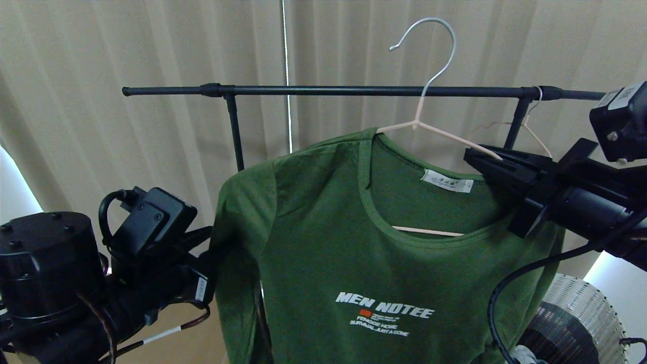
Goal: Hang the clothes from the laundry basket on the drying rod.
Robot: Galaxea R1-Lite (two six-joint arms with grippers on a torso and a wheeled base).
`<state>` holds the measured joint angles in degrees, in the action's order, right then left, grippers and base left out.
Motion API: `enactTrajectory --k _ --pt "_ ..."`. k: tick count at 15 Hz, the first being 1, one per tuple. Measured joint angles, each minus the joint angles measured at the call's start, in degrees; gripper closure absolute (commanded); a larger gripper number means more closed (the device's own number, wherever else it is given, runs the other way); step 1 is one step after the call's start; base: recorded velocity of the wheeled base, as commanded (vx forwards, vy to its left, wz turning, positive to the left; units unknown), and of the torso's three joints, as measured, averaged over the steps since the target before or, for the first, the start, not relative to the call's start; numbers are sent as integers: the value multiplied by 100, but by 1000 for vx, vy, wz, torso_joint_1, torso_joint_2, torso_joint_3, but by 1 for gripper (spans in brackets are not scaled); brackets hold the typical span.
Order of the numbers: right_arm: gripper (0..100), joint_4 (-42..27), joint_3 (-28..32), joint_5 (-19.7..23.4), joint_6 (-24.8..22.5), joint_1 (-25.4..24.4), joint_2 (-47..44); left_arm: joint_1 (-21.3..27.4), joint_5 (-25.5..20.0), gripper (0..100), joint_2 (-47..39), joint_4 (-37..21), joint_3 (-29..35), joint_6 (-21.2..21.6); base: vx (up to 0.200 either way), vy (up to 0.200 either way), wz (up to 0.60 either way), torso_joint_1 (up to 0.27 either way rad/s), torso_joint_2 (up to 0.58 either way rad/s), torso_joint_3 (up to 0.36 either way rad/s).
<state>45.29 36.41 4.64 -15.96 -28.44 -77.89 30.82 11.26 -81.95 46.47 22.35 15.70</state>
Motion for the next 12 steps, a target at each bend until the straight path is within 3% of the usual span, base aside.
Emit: enactTrajectory --k 11,12 --pt "100 -29 40 -60 -10 300 13 -998 45 100 -46 0 -256 63 0 0 0 0 0 0" --pt "100 -38 40 -60 -10 304 11 -1015 44 0 -46 2 -258 57 0 0 0 0 0 0"
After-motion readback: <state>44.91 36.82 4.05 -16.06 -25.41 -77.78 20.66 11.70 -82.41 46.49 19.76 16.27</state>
